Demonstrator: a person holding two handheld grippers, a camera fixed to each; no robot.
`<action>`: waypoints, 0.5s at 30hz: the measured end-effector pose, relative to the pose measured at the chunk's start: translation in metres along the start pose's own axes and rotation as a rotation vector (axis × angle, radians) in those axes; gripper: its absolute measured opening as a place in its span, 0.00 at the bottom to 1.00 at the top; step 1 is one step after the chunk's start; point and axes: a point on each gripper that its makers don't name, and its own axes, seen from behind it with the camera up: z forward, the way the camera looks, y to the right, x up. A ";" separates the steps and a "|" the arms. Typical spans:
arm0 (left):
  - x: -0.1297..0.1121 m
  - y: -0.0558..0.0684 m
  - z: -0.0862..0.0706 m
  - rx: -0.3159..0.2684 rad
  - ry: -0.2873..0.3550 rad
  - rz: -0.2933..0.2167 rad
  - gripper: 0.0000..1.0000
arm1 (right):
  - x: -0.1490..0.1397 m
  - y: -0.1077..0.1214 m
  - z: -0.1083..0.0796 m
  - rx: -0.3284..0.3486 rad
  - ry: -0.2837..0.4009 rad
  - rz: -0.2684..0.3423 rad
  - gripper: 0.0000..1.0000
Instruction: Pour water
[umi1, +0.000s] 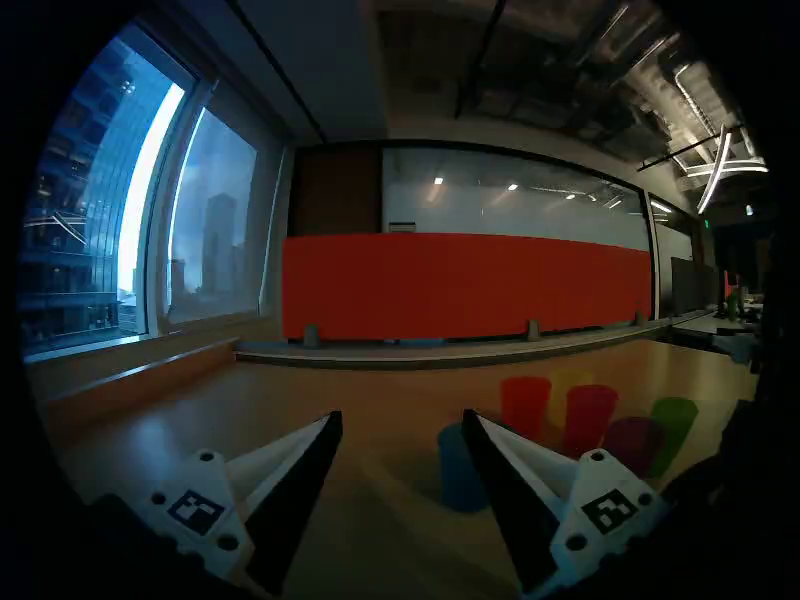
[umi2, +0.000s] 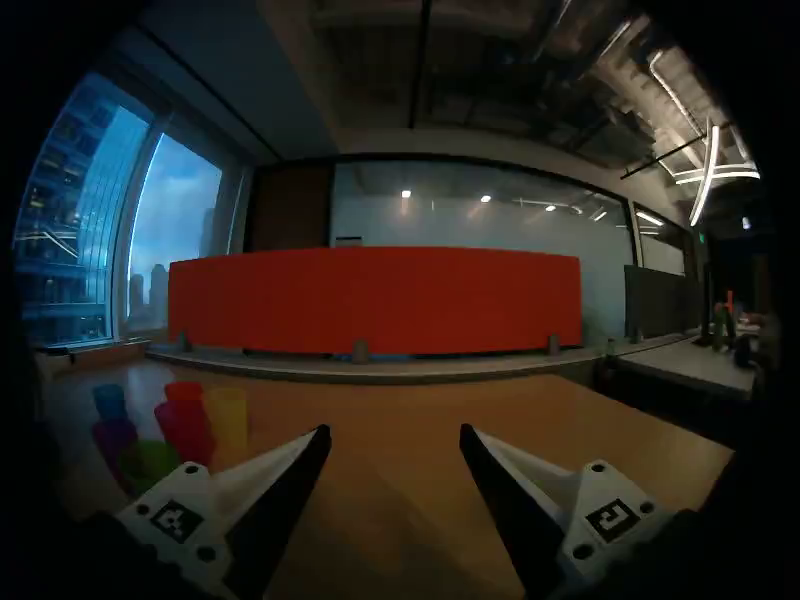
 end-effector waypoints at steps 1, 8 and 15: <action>0.000 0.000 0.000 0.000 0.000 0.000 0.89 | 0.000 0.000 0.000 0.000 0.000 0.000 1.00; 0.000 0.000 0.001 0.000 0.000 0.000 0.88 | 0.000 0.000 0.000 0.000 0.000 0.000 1.00; 0.000 0.001 0.001 -0.001 0.000 0.000 0.88 | -0.001 0.000 0.000 0.000 0.000 0.000 1.00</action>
